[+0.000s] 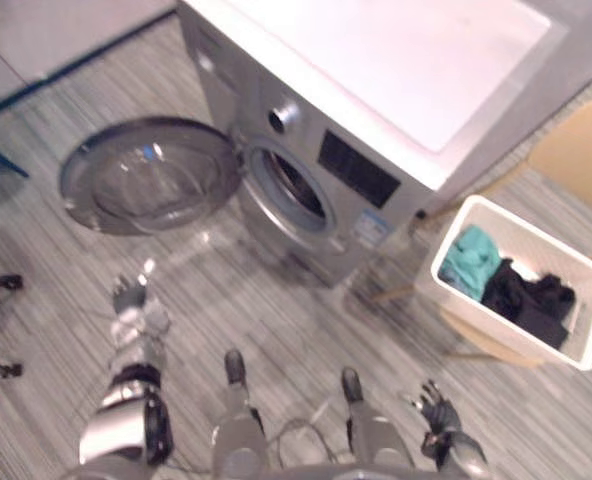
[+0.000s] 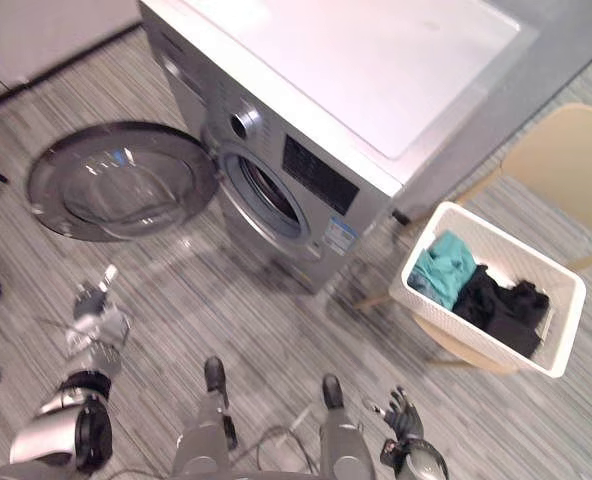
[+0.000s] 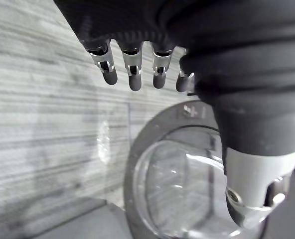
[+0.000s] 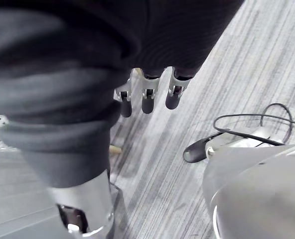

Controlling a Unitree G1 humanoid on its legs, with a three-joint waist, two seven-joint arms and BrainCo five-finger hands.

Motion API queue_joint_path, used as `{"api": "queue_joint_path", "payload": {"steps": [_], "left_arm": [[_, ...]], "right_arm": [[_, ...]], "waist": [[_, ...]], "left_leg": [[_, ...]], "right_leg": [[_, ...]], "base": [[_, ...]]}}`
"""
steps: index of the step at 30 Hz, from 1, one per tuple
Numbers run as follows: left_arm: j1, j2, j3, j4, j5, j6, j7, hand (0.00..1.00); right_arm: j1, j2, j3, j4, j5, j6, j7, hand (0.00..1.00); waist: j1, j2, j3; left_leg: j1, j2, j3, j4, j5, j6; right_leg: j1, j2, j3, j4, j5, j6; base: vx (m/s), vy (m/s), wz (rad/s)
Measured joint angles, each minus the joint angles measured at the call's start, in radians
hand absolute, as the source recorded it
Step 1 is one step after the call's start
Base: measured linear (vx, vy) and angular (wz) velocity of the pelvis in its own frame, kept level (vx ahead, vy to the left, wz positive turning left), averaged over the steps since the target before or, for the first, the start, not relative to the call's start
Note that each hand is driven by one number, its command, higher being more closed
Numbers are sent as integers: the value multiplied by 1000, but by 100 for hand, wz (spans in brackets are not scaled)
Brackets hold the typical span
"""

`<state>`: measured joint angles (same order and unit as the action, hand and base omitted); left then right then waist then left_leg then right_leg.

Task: Pick up the laundry basket with both hands and put the clothes into the washing machine.

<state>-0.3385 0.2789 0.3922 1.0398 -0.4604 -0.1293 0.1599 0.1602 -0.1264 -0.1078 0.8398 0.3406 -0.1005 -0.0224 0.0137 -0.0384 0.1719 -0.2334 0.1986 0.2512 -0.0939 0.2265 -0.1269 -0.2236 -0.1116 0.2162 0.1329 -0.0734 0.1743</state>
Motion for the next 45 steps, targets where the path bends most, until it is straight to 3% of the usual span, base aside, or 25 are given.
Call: {"api": "queue_joint_path", "payload": {"steps": [5, 10, 18, 20, 22, 24, 26, 27, 28, 30, 32, 35, 38, 42, 44, 45], "left_arm": [[216, -145, -39, 78, 66, 4, -56, 0], [370, -263, -32, 118, 151, 15, -98, 0], [448, -265, 0, 118, 135, 17, -116, 0], [466, -258, 4, 109, 119, 17, -117, 0], [477, -259, 2, 110, 119, 19, -116, 0], [479, -264, 3, 110, 119, 29, -116, 0], [485, -265, 14, 113, 122, 35, -116, 0], [507, -269, 14, 114, 132, 36, -116, 0], [526, -283, 26, 113, 152, 36, -116, 0], [538, -289, 52, 98, 160, 36, -117, 0], [526, -273, 51, 85, 173, 32, -118, 0], [535, -261, 40, 71, 199, 32, -116, 0], [485, -235, -45, 69, 230, 30, -115, 0], [394, -266, -124, 70, 278, 28, -117, 0], [361, -293, -124, 71, 285, 26, -116, 0], [336, -302, -123, 71, 289, 23, -116, 0]], "right_arm": [[-53, 3, -85, 160, -65, 27, 1, 0], [-65, 14, -173, 249, -90, 41, 1, 0], [-77, 24, -209, 354, -100, 44, 2, 0], [-84, 22, -209, 363, -109, 44, 2, 0], [-93, 15, -221, 359, -114, 42, 1, 0], [-93, 10, -254, 359, -115, 43, -1, 0], [-95, 17, -307, 372, -113, 43, -10, 0], [-93, 20, -314, 372, -106, 43, -17, 0], [-93, 27, -312, 366, -105, 43, -19, 0], [-91, 54, -283, 351, -95, 42, -18, 0], [-92, 84, -263, 341, -94, 41, -17, 0], [-76, 110, -226, 304, -93, 37, -15, 0], [-34, 124, -233, 273, -55, 36, -14, 0], [-33, 134, -259, 270, -32, 35, -14, 0], [-33, 136, -273, 248, -31, 37, -14, 0], [-37, 136, -270, 232, -30, 36, -14, 0]], "waist": [[0, 27, -60], [0, 50, -103], [0, 63, -117], [4, 60, -110], [2, 72, -107], [4, 74, -109], [9, 65, -109], [11, 73, -108], [10, 97, -110], [23, 86, -118], [17, 49, -128], [12, 28, -147], [-5, 3, -194], [-30, 9, -186], [-33, 18, -179], [-26, 37, -174]], "left_leg": [[79, -44, -15, -8, -22, 12], [135, -43, -43, -9, -33, 9], [180, -24, -158, 60, -50, -10], [170, -2, -175, 170, -94, 4], [157, 8, -174, 221, -121, 34], [151, 1, -169, 222, -144, 40], [92, -59, -174, 465, -243, 54], [96, -92, -189, 567, -338, 58], [115, -91, -212, 564, -448, 46], [123, -106, -165, 538, -471, 62], [129, -111, -122, 496, -473, 67], [191, -114, -56, 379, -443, 73], [234, -144, -26, 170, -341, 64], [276, -112, 4, 96, -298, 33], [282, -74, 47, 137, -308, 34], [279, -36, 113, 150, -321, 32]], "right_leg": [[85, -45, -23, 2, -34, 11], [153, -43, -50, 11, -61, -4], [266, -9, -132, 66, -111, -39], [299, 9, -140, 99, -133, -53], [307, 20, -139, 109, -142, -55], [303, 21, -120, 105, -146, -64], [284, -19, -71, 108, -147, -64], [283, -12, -17, 108, -145, -65], [274, 8, 28, 112, -145, -65], [245, 5, 118, 114, -144, -68], [213, 3, 149, 104, -119, -98], [196, 10, 144, 62, -70, -134], [137, 2, 150, 23, -50, -118], [117, 48, 171, 13, -9, -91], [98, 101, 196, 12, 32, -108], [67, 147, 160, 23, 83, -137]], "base": [[29, 18, 21], [-18, -16, 19], [-18, -47, 39], [-64, -94, 18], [-98, -69, 0], [-82, 12, -2], [-7, 101, -32], [-13, 130, -79], [-21, 187, -95], [-45, 195, -95], [-26, 90, -67], [25, 30, -73], [108, -77, -35], [154, -121, -40], [116, -81, -142], [97, -65, -188]]}}
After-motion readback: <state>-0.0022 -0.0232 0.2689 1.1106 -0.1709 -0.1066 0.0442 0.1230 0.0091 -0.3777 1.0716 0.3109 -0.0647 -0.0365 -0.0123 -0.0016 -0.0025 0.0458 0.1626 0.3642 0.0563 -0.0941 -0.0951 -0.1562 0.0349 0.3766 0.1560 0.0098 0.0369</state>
